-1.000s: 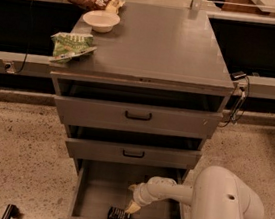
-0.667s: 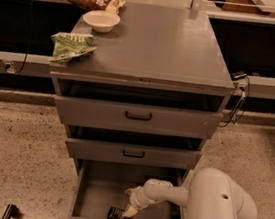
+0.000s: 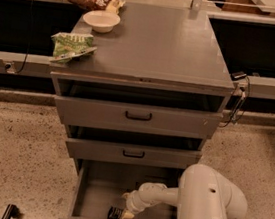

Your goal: Pick rxbar chocolate from bottom drawer and place on counter

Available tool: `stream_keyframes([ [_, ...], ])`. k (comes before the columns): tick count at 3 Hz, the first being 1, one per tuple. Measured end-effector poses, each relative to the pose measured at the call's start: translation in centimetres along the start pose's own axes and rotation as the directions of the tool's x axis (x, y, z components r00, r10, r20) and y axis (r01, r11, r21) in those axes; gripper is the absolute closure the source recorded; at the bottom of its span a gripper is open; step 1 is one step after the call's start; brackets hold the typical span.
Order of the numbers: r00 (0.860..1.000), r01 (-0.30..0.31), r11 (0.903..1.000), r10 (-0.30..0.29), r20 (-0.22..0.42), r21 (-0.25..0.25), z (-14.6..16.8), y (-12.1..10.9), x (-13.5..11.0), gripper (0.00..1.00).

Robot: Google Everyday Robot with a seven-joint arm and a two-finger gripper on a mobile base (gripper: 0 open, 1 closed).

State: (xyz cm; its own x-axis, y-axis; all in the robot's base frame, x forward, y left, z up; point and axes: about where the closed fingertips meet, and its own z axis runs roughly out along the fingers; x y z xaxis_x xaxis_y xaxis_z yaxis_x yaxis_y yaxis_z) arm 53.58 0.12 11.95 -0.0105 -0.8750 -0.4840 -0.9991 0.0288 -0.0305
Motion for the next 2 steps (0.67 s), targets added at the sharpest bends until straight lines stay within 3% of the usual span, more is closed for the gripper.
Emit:
stream_keyframes([
  [2,1.000,-0.001,0.9998,0.002,-0.022,0.021,1.07,-0.47,1.00,0.65],
])
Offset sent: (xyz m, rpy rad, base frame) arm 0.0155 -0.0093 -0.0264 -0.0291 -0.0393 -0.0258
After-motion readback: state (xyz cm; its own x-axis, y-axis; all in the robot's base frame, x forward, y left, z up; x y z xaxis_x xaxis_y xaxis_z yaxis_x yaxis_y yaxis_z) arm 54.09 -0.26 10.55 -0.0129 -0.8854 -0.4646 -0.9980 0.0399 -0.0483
